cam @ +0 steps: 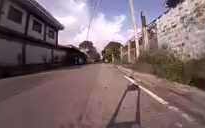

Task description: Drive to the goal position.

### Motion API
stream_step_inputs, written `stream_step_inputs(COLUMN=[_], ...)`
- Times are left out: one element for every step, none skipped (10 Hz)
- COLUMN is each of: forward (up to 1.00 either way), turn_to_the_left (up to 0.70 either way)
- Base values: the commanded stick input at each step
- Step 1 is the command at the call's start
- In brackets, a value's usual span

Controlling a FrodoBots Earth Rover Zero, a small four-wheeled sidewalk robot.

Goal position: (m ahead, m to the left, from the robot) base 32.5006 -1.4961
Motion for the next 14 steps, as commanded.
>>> stream_step_inputs(forward=[1.00,1.00,1.00,1.00,1.00,1.00,1.00,1.00,1.00,1.00,1.00,1.00,1.00,1.00], turn_to_the_left=[0.00,0.00,0.00,0.00,0.00,0.00,0.00,0.00,0.00,0.00,0.00,-0.28,-0.40,-0.40])
